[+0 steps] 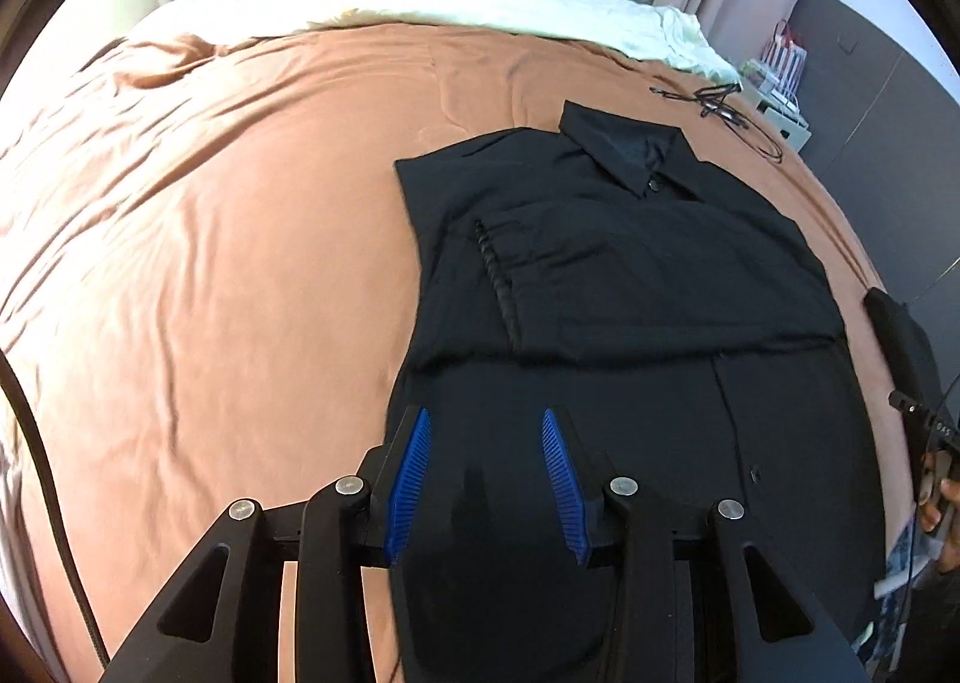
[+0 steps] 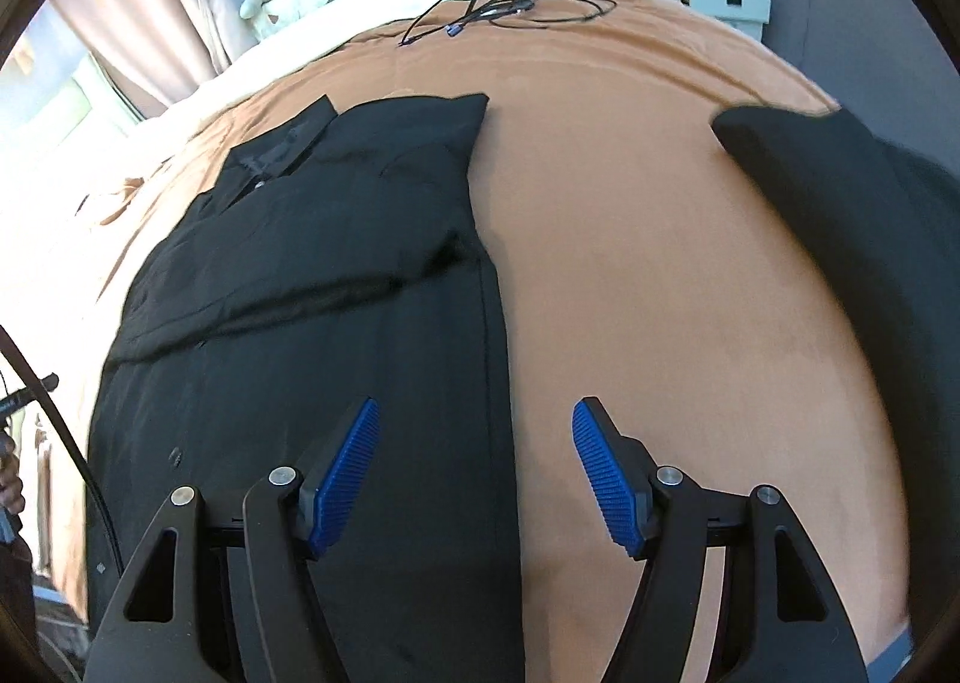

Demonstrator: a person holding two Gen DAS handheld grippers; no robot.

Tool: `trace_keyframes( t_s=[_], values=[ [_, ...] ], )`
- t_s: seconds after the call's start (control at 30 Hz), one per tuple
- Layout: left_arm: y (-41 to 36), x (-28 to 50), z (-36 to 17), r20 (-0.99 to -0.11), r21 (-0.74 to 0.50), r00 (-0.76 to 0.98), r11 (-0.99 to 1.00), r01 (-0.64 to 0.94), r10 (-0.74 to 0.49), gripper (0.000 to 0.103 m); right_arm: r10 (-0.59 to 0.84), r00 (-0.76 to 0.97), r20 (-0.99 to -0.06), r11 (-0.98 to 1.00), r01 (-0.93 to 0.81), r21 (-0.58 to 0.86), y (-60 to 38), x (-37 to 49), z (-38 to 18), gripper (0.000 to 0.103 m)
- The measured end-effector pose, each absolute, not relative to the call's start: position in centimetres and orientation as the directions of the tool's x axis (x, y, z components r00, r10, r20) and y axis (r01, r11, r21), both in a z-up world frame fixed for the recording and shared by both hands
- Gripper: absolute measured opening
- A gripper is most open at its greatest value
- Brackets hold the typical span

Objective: Fold large clothes

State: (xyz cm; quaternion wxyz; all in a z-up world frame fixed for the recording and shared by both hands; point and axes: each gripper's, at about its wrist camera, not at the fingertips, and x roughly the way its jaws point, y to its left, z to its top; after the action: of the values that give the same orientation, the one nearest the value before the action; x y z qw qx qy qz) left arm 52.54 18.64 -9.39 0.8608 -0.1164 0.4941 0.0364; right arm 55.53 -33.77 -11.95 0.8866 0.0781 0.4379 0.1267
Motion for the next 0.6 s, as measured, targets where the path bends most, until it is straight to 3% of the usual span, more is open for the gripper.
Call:
trace_keyframes(
  t_s=[0.23,0.33,0.4,0.5,0.6],
  values=[
    [18.4,45.6,-8.2,-0.846,-0.18,0.53,0.966,-0.187,-0.055,0.043,0.361,0.578,-0.731,0.932,-0.19,0.31,-36.3,49.5,-12.0,0.068],
    [18.3,42.0,-8.3,-0.838,-0.19,0.544,0.962,-0.198,-0.054,0.058,0.388,0.59,-0.708,0.919,-0.193,0.343,-37.3,46.8,-12.2,0.068],
    [18.3,39.3,-8.7,-0.832,-0.201,0.552,0.957,-0.208,-0.055,0.059,0.401,0.592,-0.699,0.913,-0.196,0.357,-37.8,45.1,-12.5,0.069],
    [18.5,36.4,-9.3,-0.825,-0.242,0.559,0.943,-0.23,-0.076,0.059,0.401,0.602,-0.691,0.912,-0.196,0.359,-38.3,42.5,-12.9,0.082],
    [18.1,33.4,-10.1,-0.818,-0.275,0.568,0.93,-0.242,-0.094,0.069,0.398,0.6,-0.694,0.914,-0.192,0.358,-38.6,39.9,-13.2,0.084]
  ],
)
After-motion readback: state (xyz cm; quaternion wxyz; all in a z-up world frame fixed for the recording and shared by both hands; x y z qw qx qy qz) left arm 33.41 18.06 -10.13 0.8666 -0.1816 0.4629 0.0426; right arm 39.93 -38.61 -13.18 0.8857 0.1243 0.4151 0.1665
